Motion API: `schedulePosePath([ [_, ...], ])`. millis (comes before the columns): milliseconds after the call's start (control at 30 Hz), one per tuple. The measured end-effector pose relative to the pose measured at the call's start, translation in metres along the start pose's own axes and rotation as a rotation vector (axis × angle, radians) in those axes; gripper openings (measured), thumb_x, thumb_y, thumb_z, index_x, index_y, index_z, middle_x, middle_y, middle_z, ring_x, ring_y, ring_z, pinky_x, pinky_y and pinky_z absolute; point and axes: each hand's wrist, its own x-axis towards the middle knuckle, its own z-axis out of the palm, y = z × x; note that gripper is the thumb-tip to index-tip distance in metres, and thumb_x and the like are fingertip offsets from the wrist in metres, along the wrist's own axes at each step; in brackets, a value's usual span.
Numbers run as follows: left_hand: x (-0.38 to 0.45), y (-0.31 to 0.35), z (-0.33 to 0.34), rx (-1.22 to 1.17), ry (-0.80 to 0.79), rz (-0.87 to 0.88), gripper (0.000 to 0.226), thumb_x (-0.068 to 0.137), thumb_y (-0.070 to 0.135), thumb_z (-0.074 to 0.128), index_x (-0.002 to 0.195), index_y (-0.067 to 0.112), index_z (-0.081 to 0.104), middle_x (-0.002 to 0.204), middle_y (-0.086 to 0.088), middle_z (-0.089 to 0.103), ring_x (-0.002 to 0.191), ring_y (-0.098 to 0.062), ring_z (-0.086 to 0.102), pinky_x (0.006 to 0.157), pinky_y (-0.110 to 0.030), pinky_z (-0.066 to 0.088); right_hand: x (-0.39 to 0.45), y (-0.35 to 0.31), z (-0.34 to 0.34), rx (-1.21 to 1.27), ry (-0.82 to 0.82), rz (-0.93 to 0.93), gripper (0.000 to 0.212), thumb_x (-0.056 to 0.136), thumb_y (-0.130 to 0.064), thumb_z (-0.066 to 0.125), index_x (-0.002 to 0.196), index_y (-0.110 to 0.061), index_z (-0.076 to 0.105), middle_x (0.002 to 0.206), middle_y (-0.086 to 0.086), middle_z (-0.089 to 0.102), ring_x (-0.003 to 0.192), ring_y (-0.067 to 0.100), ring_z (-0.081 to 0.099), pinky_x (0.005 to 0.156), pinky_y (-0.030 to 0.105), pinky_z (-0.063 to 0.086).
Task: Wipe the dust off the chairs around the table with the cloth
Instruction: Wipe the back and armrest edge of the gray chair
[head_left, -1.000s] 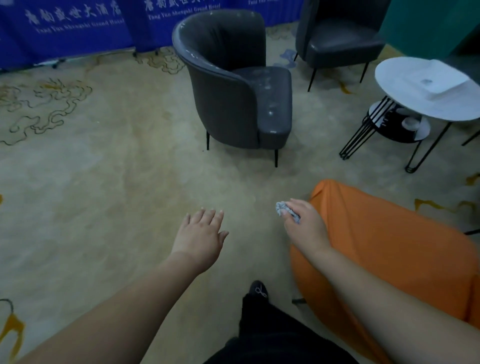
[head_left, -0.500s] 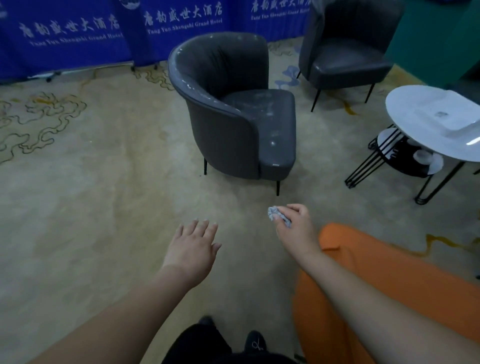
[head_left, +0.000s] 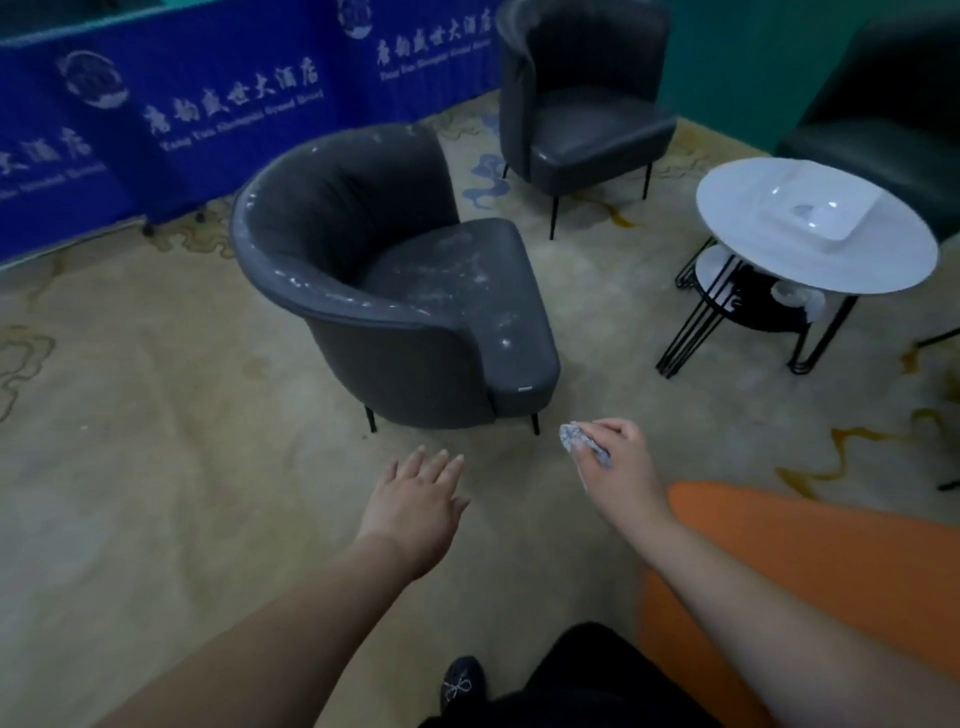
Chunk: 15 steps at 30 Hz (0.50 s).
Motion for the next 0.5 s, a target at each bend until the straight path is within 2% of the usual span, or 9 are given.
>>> schedulePosePath([
  [233,0.102,0.018,-0.028,0.054,-0.004,0.113,0.058,0.101,0.048,0.021,0.154,0.026,0.013,0.161,0.005,0.016,0.148,-0.021,0.009,0.118,-0.044,0.007,0.071,0.027,-0.027,-0.029,0.088,0.087,0.024,0.091,-0.022,0.062,0.112,-0.013,0.07,0.111,-0.003,0.05,0.092,0.003,0.051,0.087,0.014,0.035],
  [400,0.184,0.043,-0.048,0.038,-0.005,0.115,0.057,0.101,0.046,0.023,0.154,0.026,0.014,0.16,0.005,0.017,0.148,-0.02,0.009,0.118,-0.043,0.006,0.15,0.049,-0.055,-0.03,0.115,0.109,0.023,0.091,-0.017,0.063,0.111,-0.006,0.07,0.108,-0.001,0.048,0.09,0.006,0.05,0.082,0.005,0.029],
  [500,0.221,0.054,-0.06,0.028,-0.003,0.107,0.057,0.101,0.047,0.024,0.153,0.026,0.015,0.16,0.005,0.018,0.148,-0.02,0.01,0.118,-0.043,0.006,0.192,0.056,-0.064,-0.037,0.095,0.116,0.024,0.091,-0.018,0.063,0.112,-0.008,0.069,0.108,-0.004,0.047,0.088,0.004,0.049,0.077,0.003,0.028],
])
